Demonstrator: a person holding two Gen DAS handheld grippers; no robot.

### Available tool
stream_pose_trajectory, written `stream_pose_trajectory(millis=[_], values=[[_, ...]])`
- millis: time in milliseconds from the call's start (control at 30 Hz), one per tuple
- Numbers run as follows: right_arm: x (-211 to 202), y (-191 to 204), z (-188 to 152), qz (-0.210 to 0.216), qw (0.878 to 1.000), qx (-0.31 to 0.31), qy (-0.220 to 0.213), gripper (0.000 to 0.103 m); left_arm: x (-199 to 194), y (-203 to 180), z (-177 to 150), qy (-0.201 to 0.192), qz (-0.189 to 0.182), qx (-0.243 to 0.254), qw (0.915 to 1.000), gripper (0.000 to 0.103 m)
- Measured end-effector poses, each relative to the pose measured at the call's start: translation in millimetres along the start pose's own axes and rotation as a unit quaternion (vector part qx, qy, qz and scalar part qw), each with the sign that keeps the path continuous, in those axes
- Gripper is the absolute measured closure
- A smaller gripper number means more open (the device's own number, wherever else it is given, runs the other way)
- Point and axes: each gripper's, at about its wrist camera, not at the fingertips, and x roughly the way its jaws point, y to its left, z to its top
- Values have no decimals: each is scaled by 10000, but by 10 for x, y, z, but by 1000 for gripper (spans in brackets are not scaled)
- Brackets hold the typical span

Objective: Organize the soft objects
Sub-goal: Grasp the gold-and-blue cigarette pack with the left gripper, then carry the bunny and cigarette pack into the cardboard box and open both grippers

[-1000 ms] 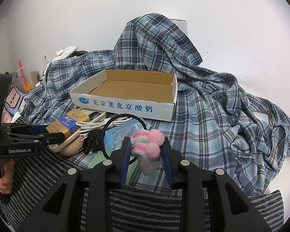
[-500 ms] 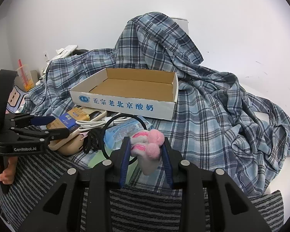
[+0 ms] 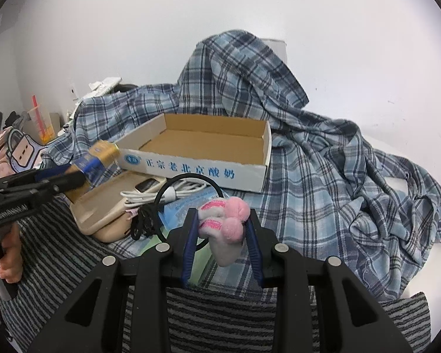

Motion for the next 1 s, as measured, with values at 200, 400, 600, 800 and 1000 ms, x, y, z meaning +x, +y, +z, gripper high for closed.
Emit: stream_pose_trajectory(millis=[200, 400, 600, 800, 1000], values=[[-69, 121, 4, -33, 9992, -292, -254, 73, -192, 31, -5, -469, -194, -56, 9987, 48], [-132, 134, 30, -40, 9986, -308, -417, 73, -365, -74, 9, -834, -70, 160, 9964, 48], [-260, 201, 298, -49, 9981, -321, -521, 73, -693, -235, 293, -1493, 100, 525, 9874, 48], [-437, 224, 842, -261, 9931, -249, -1119, 73, -937, -401, 799, -1956, 317, 729, 9775, 48], [-336, 133, 1301, -486, 9881, 49, -1457, 73, -871, -465, 1142, -2222, 311, 690, 9721, 48]])
